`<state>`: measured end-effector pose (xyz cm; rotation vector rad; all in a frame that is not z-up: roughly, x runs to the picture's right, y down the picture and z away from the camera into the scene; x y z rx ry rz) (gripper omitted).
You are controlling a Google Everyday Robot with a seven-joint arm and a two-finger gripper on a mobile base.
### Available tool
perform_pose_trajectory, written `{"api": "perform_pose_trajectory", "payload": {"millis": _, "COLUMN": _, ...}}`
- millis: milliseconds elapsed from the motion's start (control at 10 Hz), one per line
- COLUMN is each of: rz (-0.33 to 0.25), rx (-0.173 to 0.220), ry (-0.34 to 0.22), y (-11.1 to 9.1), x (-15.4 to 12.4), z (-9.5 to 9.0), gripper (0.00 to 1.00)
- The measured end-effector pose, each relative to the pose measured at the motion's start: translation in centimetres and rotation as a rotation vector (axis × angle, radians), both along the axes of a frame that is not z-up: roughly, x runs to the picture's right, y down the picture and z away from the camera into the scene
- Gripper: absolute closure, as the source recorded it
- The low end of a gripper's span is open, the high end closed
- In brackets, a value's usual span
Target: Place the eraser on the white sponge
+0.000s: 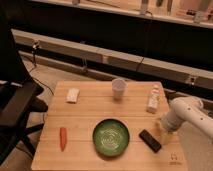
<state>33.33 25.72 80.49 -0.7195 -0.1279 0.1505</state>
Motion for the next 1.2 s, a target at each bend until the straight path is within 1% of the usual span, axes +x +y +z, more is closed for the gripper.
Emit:
{"api": "perform_pose_trajectory", "payload": {"millis": 200, "rz": -0.001, "rx": -0.010, "ry": -0.005, "y": 0.7, "x": -0.1, "z": -0.3, "gripper": 0.20}}
{"api": "perform_pose_trajectory", "payload": {"millis": 400, "rz": -0.004, "rx": 0.001, "ry": 0.001, "y": 1.5, "x": -0.8, "z": -1.1, "gripper": 0.20}}
{"api": "perform_pose_trajectory", "payload": {"millis": 500, "rz": -0.007, "rx": 0.014, "ry": 0.006, "y": 1.5, "x": -1.2, "z": -1.4, "gripper": 0.20}}
{"api": "perform_pose_trajectory", "payload": {"millis": 800, "rz": -0.036, "rx": 0.041, "ry": 0.005, "y": 1.8, "x": -3.2, "z": -2.4, "gripper": 0.20}}
{"api": "perform_pose_trajectory", "payload": {"millis": 1000, "rz": -0.071, "rx": 0.052, "ry": -0.012, "y": 2.1, "x": -5.4, "z": -2.8, "gripper": 0.20}}
{"api": "perform_pose_trajectory", "payload": {"millis": 1200, "rz": -0.097, "rx": 0.058, "ry": -0.022, "y": 2.5, "x": -6.4, "z": -3.1, "gripper": 0.20}}
